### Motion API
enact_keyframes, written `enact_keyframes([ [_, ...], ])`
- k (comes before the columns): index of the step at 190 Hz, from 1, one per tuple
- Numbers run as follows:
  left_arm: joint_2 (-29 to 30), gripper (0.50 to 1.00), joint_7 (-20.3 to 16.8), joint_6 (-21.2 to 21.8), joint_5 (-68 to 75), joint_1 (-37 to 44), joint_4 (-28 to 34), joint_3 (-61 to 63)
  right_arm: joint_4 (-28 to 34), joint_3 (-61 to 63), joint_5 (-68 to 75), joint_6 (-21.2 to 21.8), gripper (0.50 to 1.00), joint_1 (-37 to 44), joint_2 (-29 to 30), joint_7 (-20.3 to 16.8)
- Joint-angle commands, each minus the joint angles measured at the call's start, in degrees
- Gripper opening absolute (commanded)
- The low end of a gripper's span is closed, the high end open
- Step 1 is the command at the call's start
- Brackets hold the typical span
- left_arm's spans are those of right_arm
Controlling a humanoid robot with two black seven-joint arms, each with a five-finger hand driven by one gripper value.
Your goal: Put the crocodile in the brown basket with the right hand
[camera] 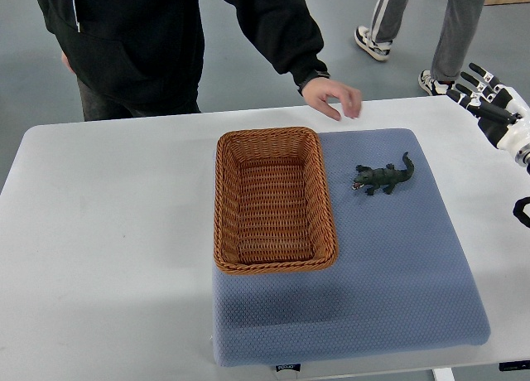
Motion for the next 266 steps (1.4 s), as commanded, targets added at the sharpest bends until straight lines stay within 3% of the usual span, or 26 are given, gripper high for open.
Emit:
enact_keyframes([
  [1,0.0,1.0,0.0,0.0,-0.01,0.01,0.0,0.0,0.01,0.0,0.0,0.01,0.93,-0.01,-0.04,0.0],
  [266,0.0,1.0,0.0,-0.09,-0.01,0.45,0.0,-0.09,0.09,-0.09,0.0,0.01,0.93,0.08,-0.48,0.0],
])
